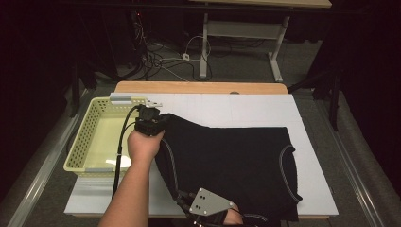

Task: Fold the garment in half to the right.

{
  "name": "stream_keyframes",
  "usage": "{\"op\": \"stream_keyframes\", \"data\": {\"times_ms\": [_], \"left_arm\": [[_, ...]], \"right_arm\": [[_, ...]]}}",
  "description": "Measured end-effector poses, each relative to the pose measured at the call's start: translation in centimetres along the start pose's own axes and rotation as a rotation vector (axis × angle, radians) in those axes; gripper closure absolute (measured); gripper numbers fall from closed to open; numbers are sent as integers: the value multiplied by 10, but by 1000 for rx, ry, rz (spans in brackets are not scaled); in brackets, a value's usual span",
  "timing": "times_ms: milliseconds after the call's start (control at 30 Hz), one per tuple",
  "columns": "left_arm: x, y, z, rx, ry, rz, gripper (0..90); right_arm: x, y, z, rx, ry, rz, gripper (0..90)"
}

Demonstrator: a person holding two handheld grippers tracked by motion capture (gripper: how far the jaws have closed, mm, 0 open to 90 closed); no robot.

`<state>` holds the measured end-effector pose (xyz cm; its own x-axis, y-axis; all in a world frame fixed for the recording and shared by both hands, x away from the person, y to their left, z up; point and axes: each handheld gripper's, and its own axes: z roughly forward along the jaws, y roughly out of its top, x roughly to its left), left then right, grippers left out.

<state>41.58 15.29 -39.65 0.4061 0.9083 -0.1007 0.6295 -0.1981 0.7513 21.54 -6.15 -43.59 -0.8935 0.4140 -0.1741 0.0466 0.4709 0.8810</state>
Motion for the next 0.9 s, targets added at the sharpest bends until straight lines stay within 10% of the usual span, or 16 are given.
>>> {"op": "stream_keyframes", "data": {"times_ms": [900], "left_arm": [[-100,38,62,-11,-168,141,772]], "right_arm": [[-35,-59,-92,69,-272,160,802]]}}
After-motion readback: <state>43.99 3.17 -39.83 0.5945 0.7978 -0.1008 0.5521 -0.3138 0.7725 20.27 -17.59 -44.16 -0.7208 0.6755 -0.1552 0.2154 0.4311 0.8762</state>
